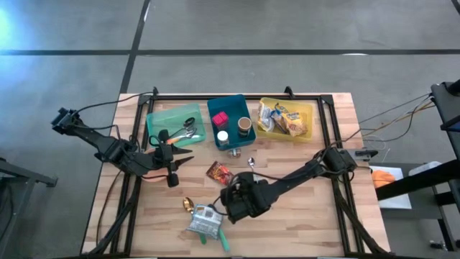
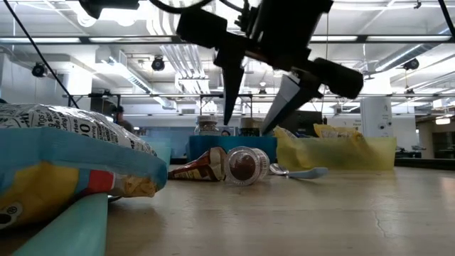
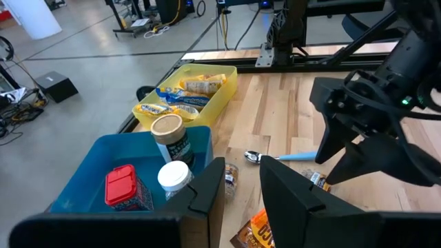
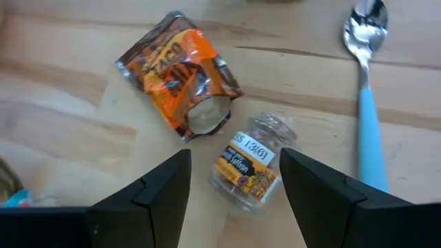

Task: Pick & Place Food Item
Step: Put the bottom brown seasoning bottle into the blue bin

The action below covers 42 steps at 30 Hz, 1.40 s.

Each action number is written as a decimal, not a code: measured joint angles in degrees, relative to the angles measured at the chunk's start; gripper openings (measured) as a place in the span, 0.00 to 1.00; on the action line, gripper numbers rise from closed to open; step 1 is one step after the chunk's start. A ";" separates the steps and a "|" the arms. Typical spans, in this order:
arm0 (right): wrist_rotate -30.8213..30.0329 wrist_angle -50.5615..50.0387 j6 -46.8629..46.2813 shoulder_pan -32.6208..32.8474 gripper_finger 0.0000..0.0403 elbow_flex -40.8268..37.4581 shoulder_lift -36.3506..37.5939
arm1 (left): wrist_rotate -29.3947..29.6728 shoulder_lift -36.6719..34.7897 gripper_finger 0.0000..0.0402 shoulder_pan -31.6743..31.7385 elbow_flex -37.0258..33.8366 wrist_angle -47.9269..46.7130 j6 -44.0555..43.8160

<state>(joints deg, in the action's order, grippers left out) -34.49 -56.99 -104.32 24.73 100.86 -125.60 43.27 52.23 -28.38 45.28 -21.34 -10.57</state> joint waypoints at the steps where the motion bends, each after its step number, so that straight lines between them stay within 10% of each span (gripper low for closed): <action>1: -0.02 0.09 -1.39 0.00 0.55 -0.32 -0.02 | 0.00 0.00 0.23 0.02 0.00 0.00 -0.09; 42: 2.17 11.74 -11.32 -1.47 0.55 -8.85 -3.29 | 0.00 0.00 0.23 -0.02 0.00 -0.07 -2.03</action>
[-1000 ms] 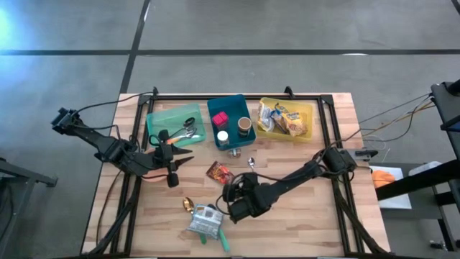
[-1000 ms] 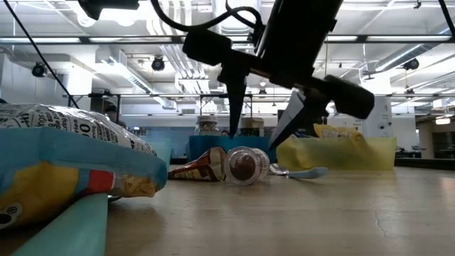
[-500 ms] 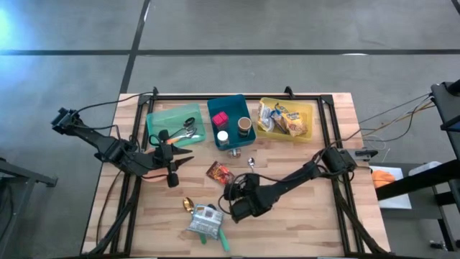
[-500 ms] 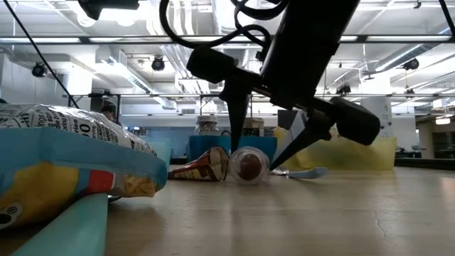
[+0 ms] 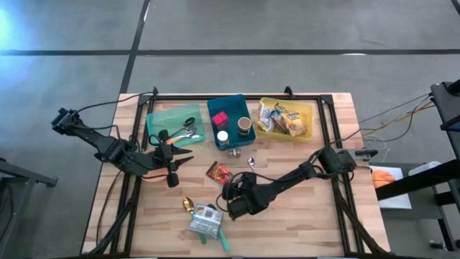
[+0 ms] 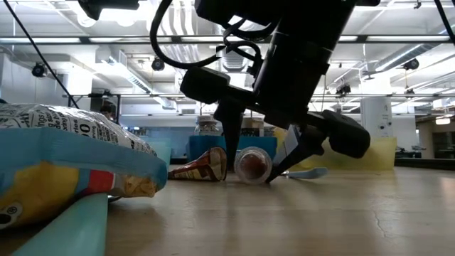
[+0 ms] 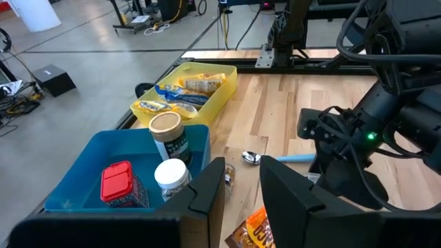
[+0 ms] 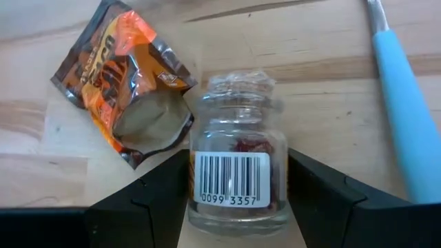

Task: Pick & Place Food Item
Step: Put the bottom brown seasoning bottle into the blue bin

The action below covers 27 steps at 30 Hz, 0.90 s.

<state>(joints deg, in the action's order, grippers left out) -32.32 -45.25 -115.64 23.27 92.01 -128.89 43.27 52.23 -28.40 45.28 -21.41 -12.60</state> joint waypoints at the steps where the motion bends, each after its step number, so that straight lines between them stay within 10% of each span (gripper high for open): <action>1: -0.02 0.00 0.21 0.05 0.55 -0.01 -0.04 | 0.00 0.00 0.23 0.00 0.00 0.00 0.02; 27: 2.12 -1.26 31.13 1.93 0.47 4.78 -0.47 | -2.57 0.00 0.23 0.00 0.00 -0.28 0.06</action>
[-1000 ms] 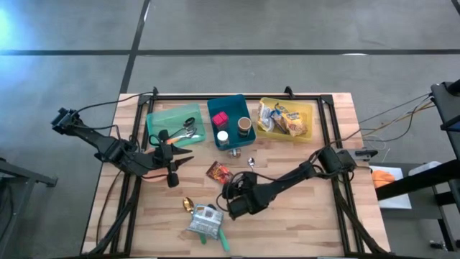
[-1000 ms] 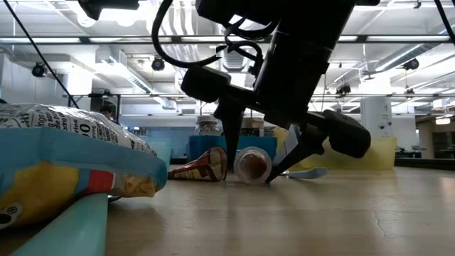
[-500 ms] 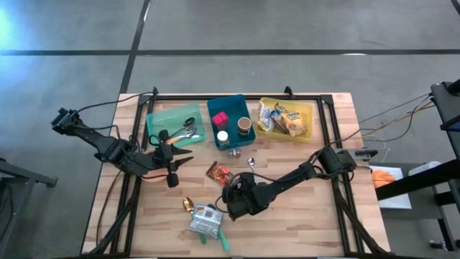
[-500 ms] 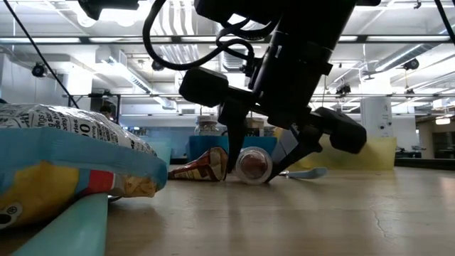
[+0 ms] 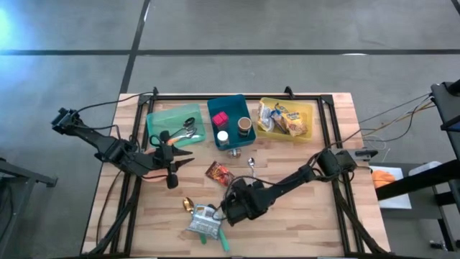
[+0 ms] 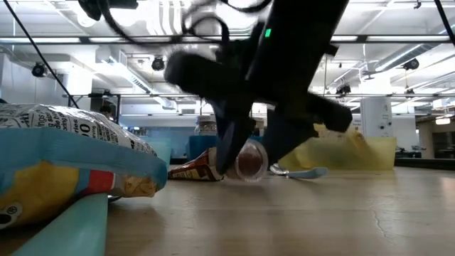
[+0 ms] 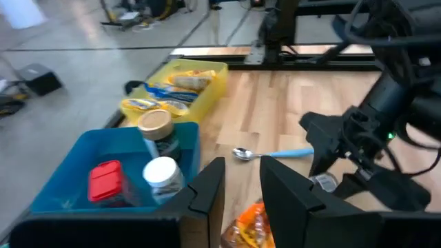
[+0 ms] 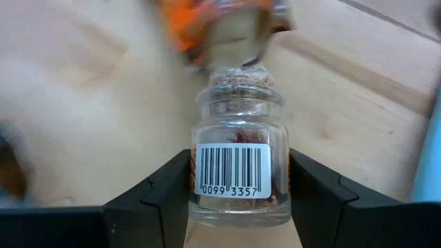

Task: Pick & Place Food Item
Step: Put the bottom brown seasoning bottle into the blue bin

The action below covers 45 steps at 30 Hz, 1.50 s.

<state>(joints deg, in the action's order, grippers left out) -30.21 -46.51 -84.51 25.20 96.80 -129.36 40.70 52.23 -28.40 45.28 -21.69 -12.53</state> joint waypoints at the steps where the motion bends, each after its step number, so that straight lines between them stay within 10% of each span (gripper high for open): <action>1: -0.09 -0.14 1.61 0.47 0.47 0.56 0.00 | -1.15 0.00 0.23 0.00 0.00 0.00 -0.01; 11: -3.70 -1.61 17.99 6.21 0.47 4.41 1.20 | -10.28 0.04 0.23 0.02 0.00 4.03 -12.17; 33: -28.51 1.23 48.77 10.65 0.47 8.29 8.74 | -10.12 0.57 0.23 1.03 0.02 13.13 -28.96; 45: -31.60 2.39 65.23 9.30 0.47 15.03 8.76 | -22.19 6.55 0.23 1.18 0.02 13.82 -35.74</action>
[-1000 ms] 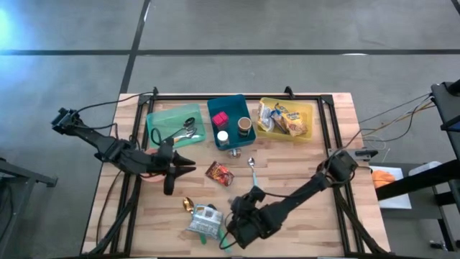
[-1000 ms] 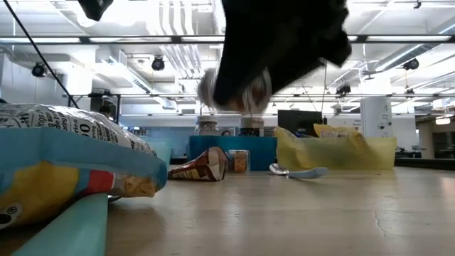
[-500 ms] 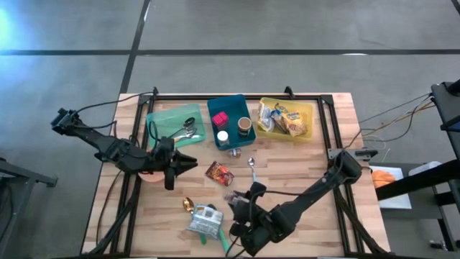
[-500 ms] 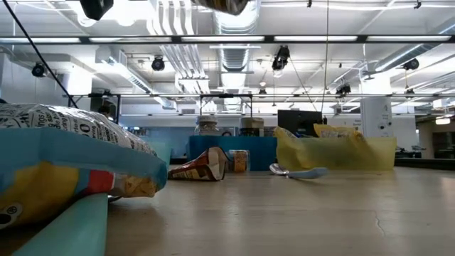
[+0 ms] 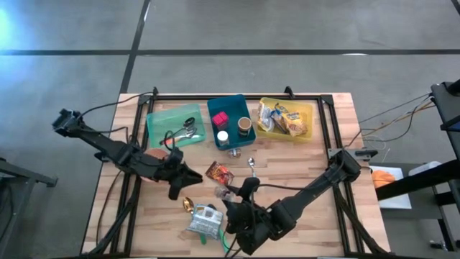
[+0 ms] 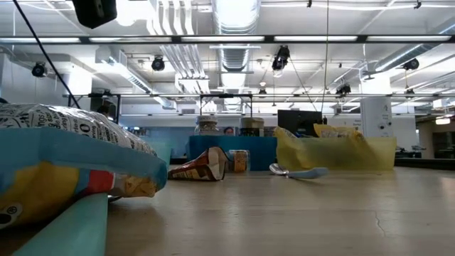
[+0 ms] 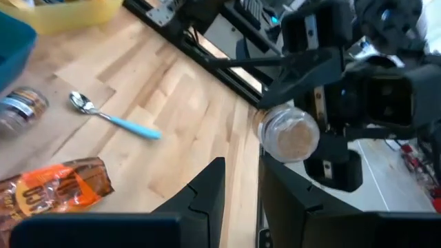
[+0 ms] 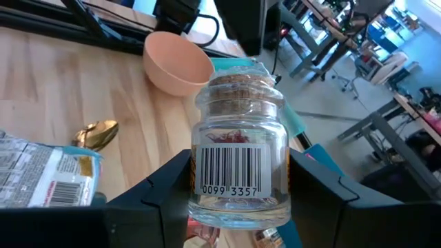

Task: Pick & Place Food Item
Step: Put the bottom brown seasoning bottle into the blue bin

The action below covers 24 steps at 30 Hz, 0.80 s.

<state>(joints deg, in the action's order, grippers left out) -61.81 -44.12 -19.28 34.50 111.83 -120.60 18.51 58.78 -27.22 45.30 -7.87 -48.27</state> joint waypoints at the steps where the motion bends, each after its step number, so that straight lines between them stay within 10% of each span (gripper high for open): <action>1: 0.00 0.00 0.03 -0.01 0.47 0.11 -0.01 | -0.14 0.30 0.23 0.00 0.00 0.25 0.00; 18: 0.34 1.21 -0.55 -0.04 0.47 -1.81 -0.22 | -2.24 1.87 0.25 0.33 0.00 0.15 4.95; 24: 0.86 1.70 0.33 -0.11 0.47 -1.81 -0.24 | -6.41 5.58 0.41 0.40 0.00 2.31 3.09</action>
<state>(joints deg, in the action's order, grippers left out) -60.95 -42.42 -18.95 34.39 110.02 -120.84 12.10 64.36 -26.82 45.30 -5.56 -45.18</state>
